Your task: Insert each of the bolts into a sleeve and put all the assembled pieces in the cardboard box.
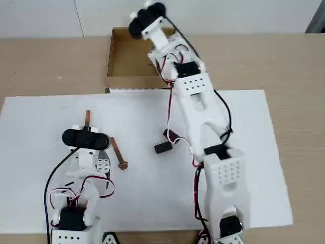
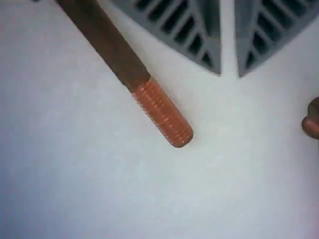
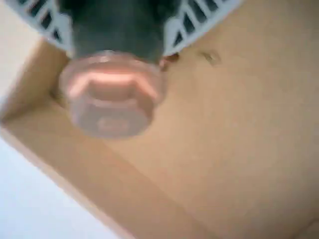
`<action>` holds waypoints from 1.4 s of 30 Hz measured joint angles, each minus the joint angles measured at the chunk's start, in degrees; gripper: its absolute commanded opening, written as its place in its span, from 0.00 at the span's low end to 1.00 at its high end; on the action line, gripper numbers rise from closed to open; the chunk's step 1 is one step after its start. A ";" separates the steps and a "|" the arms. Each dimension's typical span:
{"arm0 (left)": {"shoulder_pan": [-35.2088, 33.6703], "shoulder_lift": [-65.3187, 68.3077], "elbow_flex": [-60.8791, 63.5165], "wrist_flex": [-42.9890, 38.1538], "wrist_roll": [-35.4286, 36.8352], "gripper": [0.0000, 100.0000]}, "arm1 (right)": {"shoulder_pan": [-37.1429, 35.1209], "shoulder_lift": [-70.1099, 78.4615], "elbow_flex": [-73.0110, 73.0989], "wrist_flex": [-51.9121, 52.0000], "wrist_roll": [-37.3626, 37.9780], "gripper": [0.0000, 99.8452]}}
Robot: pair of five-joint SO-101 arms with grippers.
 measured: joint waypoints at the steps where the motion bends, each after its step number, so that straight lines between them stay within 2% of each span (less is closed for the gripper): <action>1: 0.00 0.00 0.00 0.00 0.00 0.01 | -0.09 1.67 -1.41 0.00 0.62 0.00; 7: 0.00 0.00 0.00 0.00 0.00 0.01 | -0.88 9.58 -8.62 0.00 2.37 0.01; 13: 0.00 0.00 0.00 0.00 0.00 0.01 | -0.88 14.77 -14.68 0.00 2.46 0.16; 29: 0.00 0.00 0.00 0.00 0.00 0.01 | -1.14 15.47 -17.58 0.09 2.55 0.02; 35: 0.00 0.00 0.00 0.00 0.00 0.01 | -1.41 13.01 -17.58 9.85 1.93 0.00; 42: 0.00 0.00 0.00 0.00 0.00 0.01 | -1.41 4.40 -17.67 27.52 -6.59 0.00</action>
